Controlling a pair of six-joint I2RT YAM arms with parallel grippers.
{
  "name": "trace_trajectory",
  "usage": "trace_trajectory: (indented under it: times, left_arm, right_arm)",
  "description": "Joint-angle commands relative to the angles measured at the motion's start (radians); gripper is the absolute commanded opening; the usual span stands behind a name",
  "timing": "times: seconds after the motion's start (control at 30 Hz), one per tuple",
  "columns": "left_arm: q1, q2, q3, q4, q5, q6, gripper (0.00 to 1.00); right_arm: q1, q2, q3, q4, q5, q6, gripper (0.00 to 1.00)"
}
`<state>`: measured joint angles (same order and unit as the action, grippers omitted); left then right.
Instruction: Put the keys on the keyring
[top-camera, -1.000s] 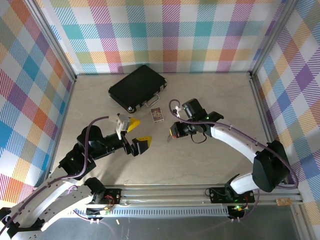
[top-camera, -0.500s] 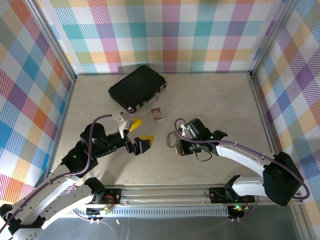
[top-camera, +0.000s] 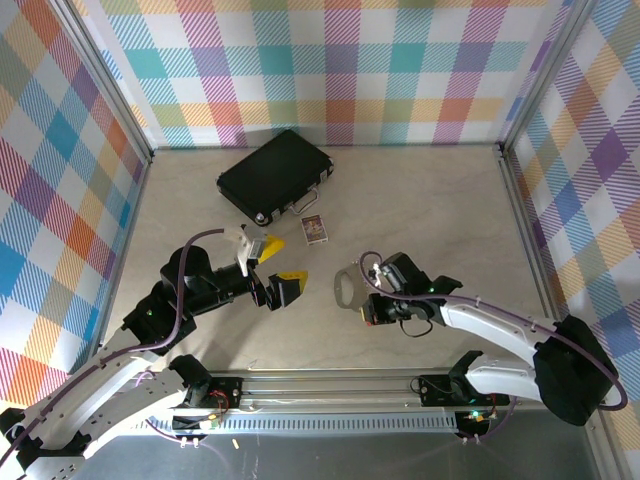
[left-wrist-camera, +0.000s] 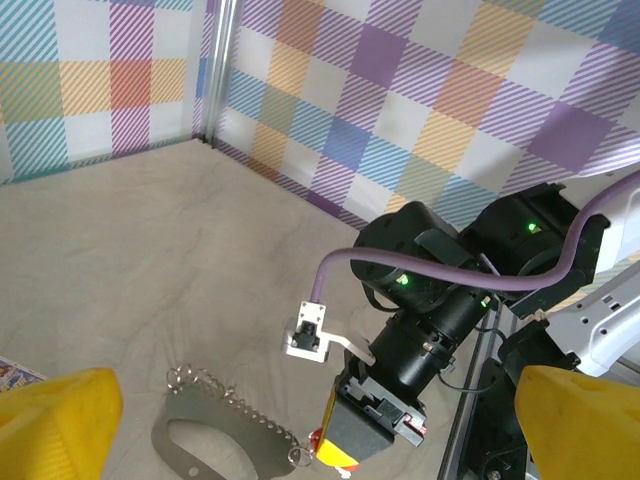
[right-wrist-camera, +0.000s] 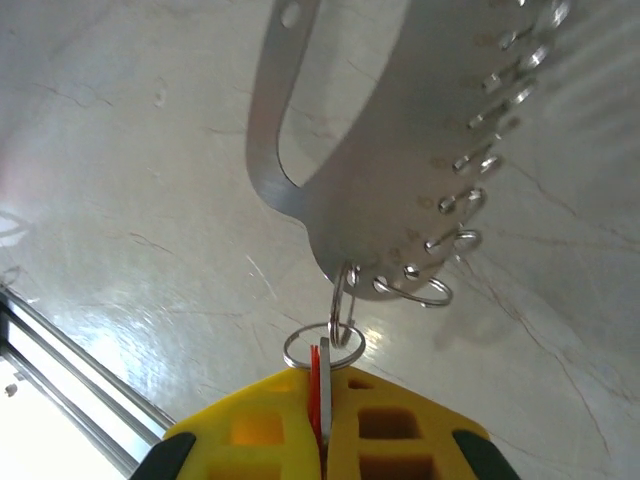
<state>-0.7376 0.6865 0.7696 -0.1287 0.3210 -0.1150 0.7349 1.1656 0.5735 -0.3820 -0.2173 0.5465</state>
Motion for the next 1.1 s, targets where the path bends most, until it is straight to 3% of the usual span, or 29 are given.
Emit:
trace_trajectory:
  times: [0.0, 1.07]
  left_arm:
    - [0.0, 0.006, 0.027, 0.01, 0.009, 0.014, 1.0]
    - [0.0, -0.03, 0.012, -0.082, -0.054, 0.069, 1.0]
  right_arm:
    - [0.011, -0.033, -0.026, 0.006, 0.002, 0.034, 0.0]
    - [0.011, -0.224, -0.237, -0.038, 0.022, 0.13, 0.16]
